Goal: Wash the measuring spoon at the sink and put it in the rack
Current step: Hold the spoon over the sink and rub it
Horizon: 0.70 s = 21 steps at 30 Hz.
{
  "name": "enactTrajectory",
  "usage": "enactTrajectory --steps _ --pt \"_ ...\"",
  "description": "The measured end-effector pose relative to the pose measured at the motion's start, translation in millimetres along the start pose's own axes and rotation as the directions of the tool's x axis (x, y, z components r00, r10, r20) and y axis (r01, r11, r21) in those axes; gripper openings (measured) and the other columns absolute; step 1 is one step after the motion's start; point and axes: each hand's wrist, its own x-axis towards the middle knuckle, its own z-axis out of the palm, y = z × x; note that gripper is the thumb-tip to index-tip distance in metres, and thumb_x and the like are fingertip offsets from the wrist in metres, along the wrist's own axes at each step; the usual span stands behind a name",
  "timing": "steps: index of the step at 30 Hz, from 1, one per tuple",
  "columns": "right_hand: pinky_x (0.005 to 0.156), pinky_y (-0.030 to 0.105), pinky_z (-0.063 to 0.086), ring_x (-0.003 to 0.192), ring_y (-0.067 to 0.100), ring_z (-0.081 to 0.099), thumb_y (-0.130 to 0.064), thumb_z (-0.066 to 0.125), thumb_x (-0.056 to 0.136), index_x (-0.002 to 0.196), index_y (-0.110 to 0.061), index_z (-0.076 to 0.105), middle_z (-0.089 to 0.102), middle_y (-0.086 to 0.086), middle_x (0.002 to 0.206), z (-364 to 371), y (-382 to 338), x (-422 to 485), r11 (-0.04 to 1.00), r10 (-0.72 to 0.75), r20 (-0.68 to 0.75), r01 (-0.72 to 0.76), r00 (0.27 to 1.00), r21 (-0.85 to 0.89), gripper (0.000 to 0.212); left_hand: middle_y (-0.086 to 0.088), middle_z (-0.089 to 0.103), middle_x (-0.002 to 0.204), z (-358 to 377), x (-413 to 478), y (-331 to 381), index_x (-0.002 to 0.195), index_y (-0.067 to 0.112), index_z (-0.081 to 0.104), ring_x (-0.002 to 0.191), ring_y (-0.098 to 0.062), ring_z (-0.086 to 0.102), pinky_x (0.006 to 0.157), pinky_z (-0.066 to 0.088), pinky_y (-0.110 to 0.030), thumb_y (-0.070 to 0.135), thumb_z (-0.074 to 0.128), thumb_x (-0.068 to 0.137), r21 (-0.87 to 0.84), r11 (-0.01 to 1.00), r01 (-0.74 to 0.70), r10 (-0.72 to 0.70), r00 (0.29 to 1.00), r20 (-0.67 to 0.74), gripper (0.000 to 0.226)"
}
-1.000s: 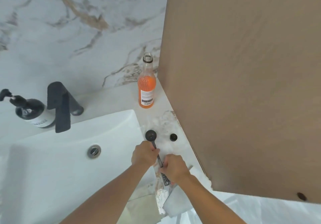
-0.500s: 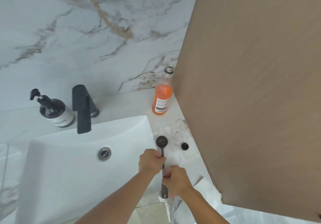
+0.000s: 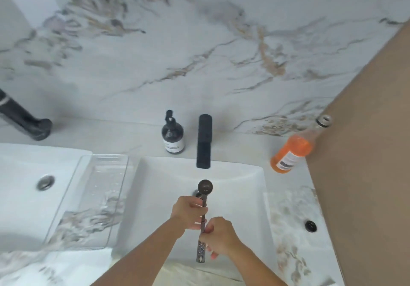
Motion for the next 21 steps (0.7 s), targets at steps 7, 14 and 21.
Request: enactTrajectory --steps 7,14,21 --pt "0.041 0.025 0.04 0.046 0.017 0.052 -0.012 0.064 0.089 0.082 -0.007 0.064 0.063 0.01 0.074 -74.0 -76.8 -2.5 0.836 -0.093 -0.23 0.202 0.969 0.51 0.008 -0.005 0.067 0.076 -24.2 4.4 -0.4 0.089 0.011 0.074 0.061 -0.028 0.072 0.062 0.063 -0.034 0.005 0.074 0.083 -0.095 0.995 0.012 -0.004 0.997 0.083 0.008" --pt "0.056 0.028 0.058 0.08 0.029 0.072 -0.007 0.061 0.092 0.115 0.004 0.062 0.07 0.022 0.113 -116.6 -155.0 -9.1 0.547 -0.152 -0.09 0.16 0.984 0.822 0.026 -0.005 0.066 0.078 -15.2 4.7 3.7 0.083 0.012 0.073 0.062 -0.029 0.071 0.058 0.061 -0.031 0.003 0.073 0.083 -0.119 0.993 0.013 0.002 0.992 0.125 0.009" --pt "0.059 0.025 0.06 0.074 0.025 0.074 -0.003 0.062 0.089 0.122 0.01 0.06 0.073 0.025 0.104 -129.8 -167.0 -6.3 0.445 -0.201 -0.102 0.184 0.974 0.876 0.035 -0.004 0.067 0.077 -12.5 11.3 7.6 0.08 0.014 0.073 0.06 -0.029 0.072 0.067 0.064 -0.036 0.003 0.073 0.082 -0.13 0.991 0.02 -0.004 0.992 0.123 0.011"
